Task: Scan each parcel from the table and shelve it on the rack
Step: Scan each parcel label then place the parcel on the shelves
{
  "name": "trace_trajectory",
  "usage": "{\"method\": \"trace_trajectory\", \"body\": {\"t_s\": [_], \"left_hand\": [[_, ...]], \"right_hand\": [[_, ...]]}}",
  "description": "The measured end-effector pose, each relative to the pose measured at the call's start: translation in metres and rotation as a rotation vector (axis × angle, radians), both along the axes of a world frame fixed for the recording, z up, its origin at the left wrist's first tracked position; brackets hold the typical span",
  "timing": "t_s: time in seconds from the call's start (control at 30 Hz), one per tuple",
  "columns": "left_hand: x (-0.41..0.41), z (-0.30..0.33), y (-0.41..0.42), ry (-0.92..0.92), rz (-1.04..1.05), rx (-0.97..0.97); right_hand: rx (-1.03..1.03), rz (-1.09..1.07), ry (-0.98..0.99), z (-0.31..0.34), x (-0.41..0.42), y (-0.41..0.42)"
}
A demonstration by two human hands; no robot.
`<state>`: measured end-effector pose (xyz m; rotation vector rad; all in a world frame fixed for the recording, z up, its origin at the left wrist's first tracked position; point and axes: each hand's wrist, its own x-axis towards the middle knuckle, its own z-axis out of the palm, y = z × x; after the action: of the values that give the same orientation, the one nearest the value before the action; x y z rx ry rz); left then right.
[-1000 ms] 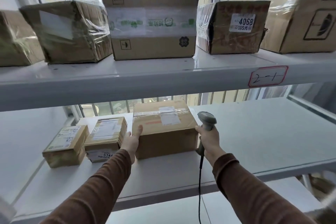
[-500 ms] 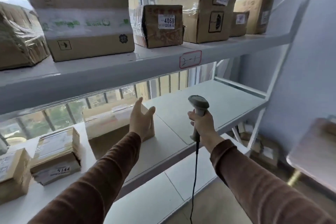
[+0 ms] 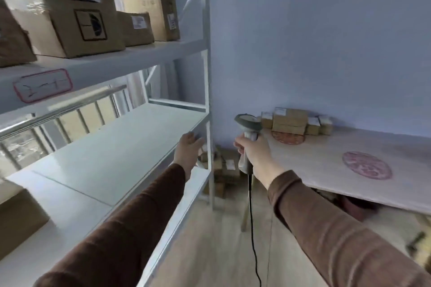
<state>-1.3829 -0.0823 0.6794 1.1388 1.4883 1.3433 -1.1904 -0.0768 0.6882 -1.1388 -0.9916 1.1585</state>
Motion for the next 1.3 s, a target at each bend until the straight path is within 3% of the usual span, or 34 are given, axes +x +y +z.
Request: {"method": "trace_trajectory", "body": {"t_s": [0.33, 0.67, 0.93, 1.3], "left_hand": [[0.252, -0.023, 0.117, -0.004, -0.335, -0.091], [0.483, -0.036, 0.216, -0.040, -0.425, -0.179], [0.565, -0.045, 0.297, -0.008, -0.410, -0.215], [0.635, -0.092, 0.477, -0.018, -0.475, -0.279]], "right_hand": [[-0.027, -0.290, -0.041, -0.018, 0.249, 0.055], [-0.120, -0.402, -0.039, -0.033, 0.487, 0.150], [-0.120, -0.430, -0.178, -0.039, 0.576, 0.232], [-0.045, -0.563, -0.524, -0.050, 0.645, 0.403]]}}
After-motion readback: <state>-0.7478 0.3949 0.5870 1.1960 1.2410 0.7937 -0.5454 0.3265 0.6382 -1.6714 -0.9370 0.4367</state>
